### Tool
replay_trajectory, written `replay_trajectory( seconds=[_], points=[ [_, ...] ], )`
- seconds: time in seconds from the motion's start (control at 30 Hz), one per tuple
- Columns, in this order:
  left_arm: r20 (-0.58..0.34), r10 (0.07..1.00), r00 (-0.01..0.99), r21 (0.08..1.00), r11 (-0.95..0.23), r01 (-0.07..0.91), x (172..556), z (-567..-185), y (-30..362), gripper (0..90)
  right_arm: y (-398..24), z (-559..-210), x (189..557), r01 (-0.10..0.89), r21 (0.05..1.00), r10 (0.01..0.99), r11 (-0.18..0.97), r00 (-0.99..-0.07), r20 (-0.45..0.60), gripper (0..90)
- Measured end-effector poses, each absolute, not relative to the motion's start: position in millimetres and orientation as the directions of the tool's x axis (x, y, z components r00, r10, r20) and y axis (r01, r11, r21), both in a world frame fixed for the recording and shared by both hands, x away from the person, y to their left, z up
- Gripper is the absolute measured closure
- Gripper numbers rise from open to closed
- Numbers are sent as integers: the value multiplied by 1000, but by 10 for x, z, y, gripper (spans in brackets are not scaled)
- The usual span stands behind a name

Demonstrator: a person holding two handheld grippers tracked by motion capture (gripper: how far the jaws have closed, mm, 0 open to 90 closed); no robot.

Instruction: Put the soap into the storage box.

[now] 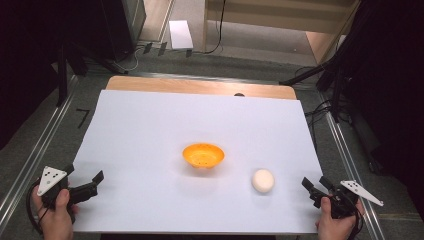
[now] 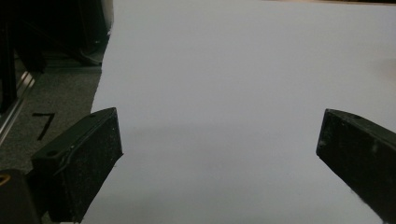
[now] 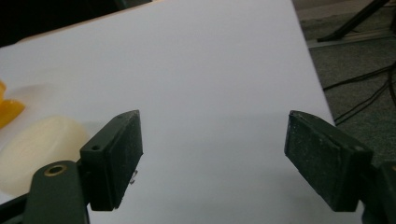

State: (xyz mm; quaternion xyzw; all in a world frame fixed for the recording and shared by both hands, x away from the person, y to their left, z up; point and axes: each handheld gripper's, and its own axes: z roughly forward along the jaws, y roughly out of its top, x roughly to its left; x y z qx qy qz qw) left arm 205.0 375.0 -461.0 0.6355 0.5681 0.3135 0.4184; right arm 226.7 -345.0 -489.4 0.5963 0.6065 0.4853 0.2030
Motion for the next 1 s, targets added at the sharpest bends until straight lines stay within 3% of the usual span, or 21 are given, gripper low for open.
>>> replay_trajectory(
  seconds=[0.23, 0.43, 0.63, 1.0],
  points=[
    [-85, 983, 166, 888, -1, 461, 2051, -4614, 3757, 3, -3340, -4827, 2295, 571, 819, 944, -53, -239, 227, 127],
    [-108, 981, 159, 890, 24, 454, 2045, -4612, 3785, 3, -3295, -4739, 2326, 619, 786, 927, -5, -291, 235, 131],
    [-74, 987, 145, 889, -1, 458, 2047, -4612, 3747, 0, -3150, -4598, 2310, 636, 764, 918, 108, -359, 169, 120],
    [-74, 988, 136, 892, 5, 451, 2040, -4613, 3747, 0, -2770, -4517, 2382, 655, 726, 856, 210, -482, 188, 127]
  ],
)
